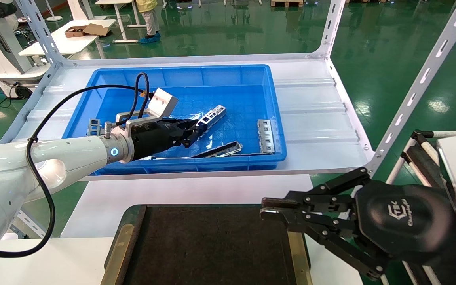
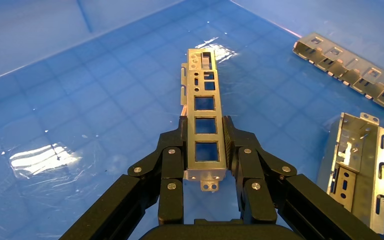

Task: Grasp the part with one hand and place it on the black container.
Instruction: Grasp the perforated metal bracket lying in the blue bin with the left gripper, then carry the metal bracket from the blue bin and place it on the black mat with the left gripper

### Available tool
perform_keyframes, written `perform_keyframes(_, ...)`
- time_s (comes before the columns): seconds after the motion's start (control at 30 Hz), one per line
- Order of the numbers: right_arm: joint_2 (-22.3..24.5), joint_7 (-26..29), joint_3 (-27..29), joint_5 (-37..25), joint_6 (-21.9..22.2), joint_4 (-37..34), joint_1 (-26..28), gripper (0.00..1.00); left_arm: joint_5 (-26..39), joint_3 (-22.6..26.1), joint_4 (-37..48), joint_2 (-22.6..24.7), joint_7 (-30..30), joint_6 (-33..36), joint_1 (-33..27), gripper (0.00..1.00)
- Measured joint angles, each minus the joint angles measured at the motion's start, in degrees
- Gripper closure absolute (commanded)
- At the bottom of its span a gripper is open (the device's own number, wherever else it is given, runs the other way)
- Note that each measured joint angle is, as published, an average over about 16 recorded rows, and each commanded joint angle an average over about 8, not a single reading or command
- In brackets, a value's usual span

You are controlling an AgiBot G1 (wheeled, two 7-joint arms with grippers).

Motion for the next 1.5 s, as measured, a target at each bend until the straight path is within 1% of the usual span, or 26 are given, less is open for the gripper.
perform_keyframes(0.2,0.00,0.00,0.00,0.00,0.00,0.00,0.00,1.00,-1.43,-0.97,-0.29,-0.87,-0.56,2.74,-0.14,1.00)
perform_keyframes(0.37,0.00,0.00,-0.01,0.01,0.00,0.00,0.00,1.00,-3.06,-2.07,-0.90,-2.39,-1.30,7.16,-0.26,1.00)
perform_keyframes(0.63,0.01,-0.01,-0.01,0.01,0.01,0.00,0.00,1.00,-5.27,-3.42,-3.05,-5.88,-2.71,18.07,0.51,1.00)
perform_keyframes(0.87,0.01,-0.01,-0.02,0.01,0.01,0.00,0.01,1.00,-6.90,-4.02,-7.42,-8.82,-4.26,29.89,3.64,1.00)
perform_keyframes(1.03,0.01,-0.01,-0.02,0.02,0.01,0.00,0.01,1.00,-8.67,-4.14,-13.51,-10.88,-6.01,36.86,8.14,1.00)
perform_keyframes(1.2,0.01,-0.01,-0.03,0.02,0.01,0.00,0.01,1.00,-11.02,-3.99,-22.51,-13.54,-8.90,40.82,14.90,1.00)
perform_keyframes(1.33,0.01,-0.01,-0.03,0.02,0.01,0.00,0.01,1.00,-12.62,-3.85,-30.68,-16.00,-11.81,40.46,21.52,1.00)
perform_keyframes(1.5,0.01,-0.02,-0.03,0.02,0.01,0.00,0.01,1.00,-13.86,-3.86,-41.04,-18.97,-16.05,35.76,30.89,1.00)
